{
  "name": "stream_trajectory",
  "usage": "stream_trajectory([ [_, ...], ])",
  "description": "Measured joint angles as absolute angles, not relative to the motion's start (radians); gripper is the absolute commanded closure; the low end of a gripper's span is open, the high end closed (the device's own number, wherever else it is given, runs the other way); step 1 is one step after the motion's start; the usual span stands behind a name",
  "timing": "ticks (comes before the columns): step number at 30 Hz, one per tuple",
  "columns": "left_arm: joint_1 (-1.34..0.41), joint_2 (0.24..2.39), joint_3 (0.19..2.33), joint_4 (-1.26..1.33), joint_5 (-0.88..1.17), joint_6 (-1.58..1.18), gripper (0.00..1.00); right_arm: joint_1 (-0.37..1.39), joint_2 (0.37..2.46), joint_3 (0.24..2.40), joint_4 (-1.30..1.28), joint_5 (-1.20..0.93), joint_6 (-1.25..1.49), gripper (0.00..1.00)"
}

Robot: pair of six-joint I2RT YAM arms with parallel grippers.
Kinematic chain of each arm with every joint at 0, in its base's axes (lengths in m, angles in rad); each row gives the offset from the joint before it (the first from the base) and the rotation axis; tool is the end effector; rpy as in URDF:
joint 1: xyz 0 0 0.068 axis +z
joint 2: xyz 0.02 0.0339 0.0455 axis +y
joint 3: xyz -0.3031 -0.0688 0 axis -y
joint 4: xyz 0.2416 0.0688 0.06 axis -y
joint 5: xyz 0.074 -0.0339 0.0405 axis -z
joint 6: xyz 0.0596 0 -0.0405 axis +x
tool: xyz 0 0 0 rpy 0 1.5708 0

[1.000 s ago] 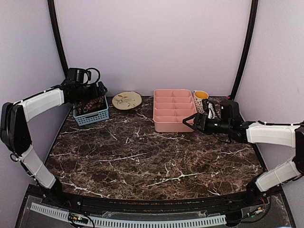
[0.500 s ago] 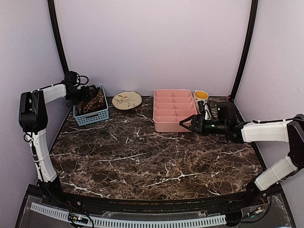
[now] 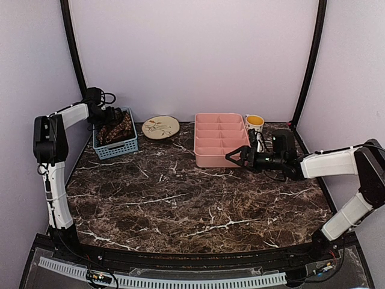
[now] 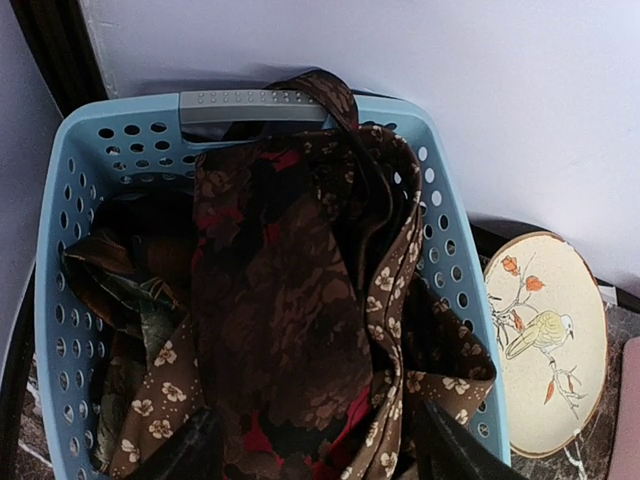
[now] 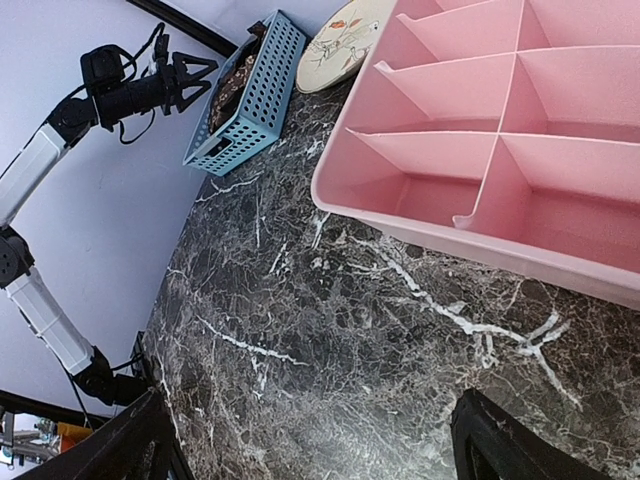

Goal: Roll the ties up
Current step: Pick up the tie from the tie pile.

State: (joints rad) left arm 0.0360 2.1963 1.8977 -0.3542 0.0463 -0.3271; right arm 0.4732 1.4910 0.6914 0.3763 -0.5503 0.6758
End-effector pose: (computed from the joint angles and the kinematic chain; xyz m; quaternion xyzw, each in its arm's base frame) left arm 0.5518 0.0171 0.2644 -0.1517 0.8834 -0.0848 0.4352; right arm 0.2716 0.1741 0.2329 -0.0650 0.8191 0.4754 0.3145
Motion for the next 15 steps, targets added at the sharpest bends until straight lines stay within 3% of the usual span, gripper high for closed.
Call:
stream_trajectory([
  [9, -0.002, 2.197, 1.897, -0.332, 0.068, -0.235, 0.44, 0.467, 1.550, 0.696, 0.424, -0.585, 0.698, 0.03],
  [15, -0.025, 2.197, 1.895, -0.328, 0.070, -0.199, 0.45, 0.464, 1.562, 0.696, 0.439, -0.603, 0.712, 0.03],
])
